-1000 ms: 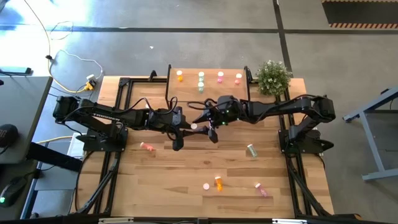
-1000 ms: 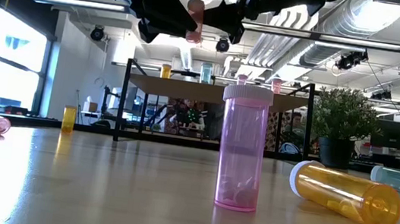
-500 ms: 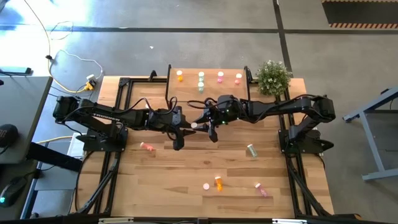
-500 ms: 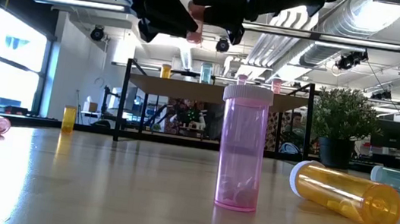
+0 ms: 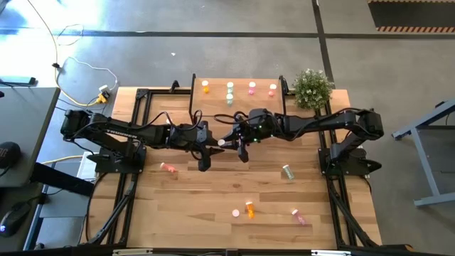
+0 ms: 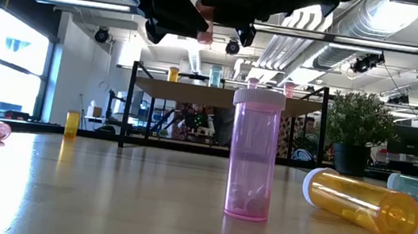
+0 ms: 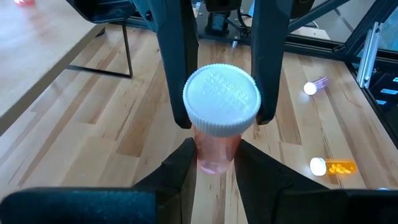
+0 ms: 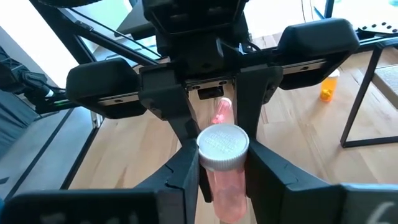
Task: Pick and place medicine bottles onto shelf by color
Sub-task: Put the right pink pill bottle aligned with the other pink pill bottle
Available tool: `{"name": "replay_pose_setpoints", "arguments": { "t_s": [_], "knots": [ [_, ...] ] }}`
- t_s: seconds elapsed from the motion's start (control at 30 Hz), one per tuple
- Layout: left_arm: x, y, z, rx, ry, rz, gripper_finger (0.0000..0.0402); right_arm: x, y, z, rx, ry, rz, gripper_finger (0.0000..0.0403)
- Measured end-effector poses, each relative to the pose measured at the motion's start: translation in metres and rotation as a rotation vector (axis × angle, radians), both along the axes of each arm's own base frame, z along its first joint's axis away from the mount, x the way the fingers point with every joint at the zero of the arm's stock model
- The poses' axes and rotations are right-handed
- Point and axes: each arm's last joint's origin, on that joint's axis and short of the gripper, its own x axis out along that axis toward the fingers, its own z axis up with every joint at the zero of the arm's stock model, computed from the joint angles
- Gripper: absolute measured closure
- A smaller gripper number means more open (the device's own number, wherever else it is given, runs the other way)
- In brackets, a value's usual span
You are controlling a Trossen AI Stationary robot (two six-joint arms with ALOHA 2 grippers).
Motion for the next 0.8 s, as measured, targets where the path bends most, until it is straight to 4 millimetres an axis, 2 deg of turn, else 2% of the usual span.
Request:
{"name": "replay_pose_setpoints", "arguments": {
  "t_s": [0.23, 0.6, 0.8],
  "knots": [
    [-0.001, 0.0, -0.002, -0.001, 0.018, 0.002, 0.0301, 0.0, -0.001, 0.0, -0.003, 0.006, -0.019, 0.0311],
    [-0.002, 0.004, 0.003, 0.0, 0.013, 0.014, 0.0195, -0.011, -0.004, 0.01, -0.024, 0.022, -0.128, 0.0311],
    [-0.006, 0.014, 0.017, 0.024, 0.012, 0.04, 0.0175, -0.026, -0.014, 0.03, -0.086, -0.015, -0.231, 0.0311]
  ]
}}
